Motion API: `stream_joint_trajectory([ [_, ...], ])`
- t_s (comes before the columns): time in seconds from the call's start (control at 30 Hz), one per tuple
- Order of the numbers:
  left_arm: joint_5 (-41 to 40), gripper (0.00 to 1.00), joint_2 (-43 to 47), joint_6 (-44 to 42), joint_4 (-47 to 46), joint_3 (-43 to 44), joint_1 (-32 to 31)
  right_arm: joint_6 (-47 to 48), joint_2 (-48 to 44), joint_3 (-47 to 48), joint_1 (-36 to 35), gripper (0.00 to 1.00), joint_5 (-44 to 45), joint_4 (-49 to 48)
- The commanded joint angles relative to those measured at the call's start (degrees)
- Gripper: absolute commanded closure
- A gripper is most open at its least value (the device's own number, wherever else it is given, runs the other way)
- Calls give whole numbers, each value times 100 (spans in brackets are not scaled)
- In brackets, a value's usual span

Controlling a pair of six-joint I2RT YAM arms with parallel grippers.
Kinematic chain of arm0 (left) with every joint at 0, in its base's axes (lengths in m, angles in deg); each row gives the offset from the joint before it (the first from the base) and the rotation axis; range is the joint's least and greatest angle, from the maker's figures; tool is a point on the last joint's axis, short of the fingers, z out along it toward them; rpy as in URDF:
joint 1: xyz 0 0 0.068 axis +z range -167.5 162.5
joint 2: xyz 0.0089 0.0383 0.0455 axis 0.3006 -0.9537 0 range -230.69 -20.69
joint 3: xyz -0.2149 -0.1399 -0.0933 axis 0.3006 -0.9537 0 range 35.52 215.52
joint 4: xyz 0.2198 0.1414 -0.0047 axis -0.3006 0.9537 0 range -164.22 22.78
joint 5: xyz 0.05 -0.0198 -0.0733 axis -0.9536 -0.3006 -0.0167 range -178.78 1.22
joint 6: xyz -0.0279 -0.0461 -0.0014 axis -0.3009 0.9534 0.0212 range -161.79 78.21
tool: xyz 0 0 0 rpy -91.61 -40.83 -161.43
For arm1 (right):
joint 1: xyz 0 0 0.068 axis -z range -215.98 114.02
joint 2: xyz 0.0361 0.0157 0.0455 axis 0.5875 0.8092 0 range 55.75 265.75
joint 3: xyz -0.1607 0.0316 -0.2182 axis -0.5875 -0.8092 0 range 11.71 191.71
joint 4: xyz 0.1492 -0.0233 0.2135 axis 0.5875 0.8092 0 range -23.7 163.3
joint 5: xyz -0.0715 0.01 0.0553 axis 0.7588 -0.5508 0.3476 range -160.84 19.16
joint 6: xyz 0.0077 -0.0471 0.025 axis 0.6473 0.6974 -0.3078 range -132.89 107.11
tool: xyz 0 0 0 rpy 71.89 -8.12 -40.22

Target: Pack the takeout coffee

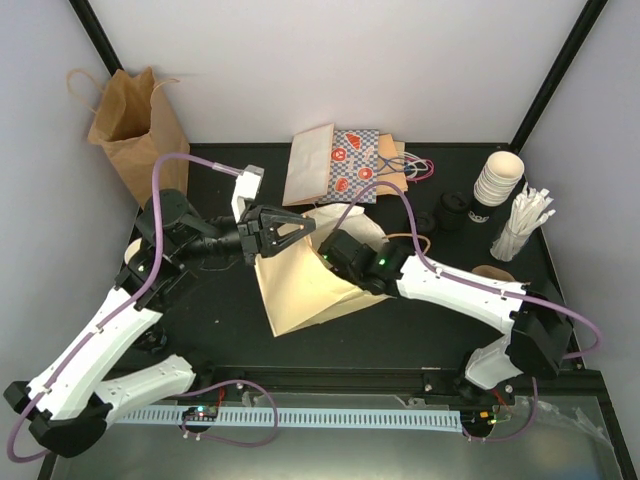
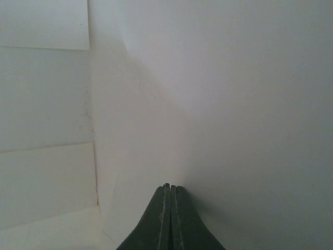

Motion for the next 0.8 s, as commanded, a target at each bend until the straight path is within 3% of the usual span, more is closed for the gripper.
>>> stream_joint_trajectory([
  [0.0,-152,98,254,-272,9,23,-3,250,233,280,-10,99,1341,1132],
  [0.4,-238,99,336,-380,257,-70,14,177,801,722,-158,99,2988,2178],
  [0.77,-723,98,651,-567,933,-658,10,606,1162,690,-202,99,2998,2240],
])
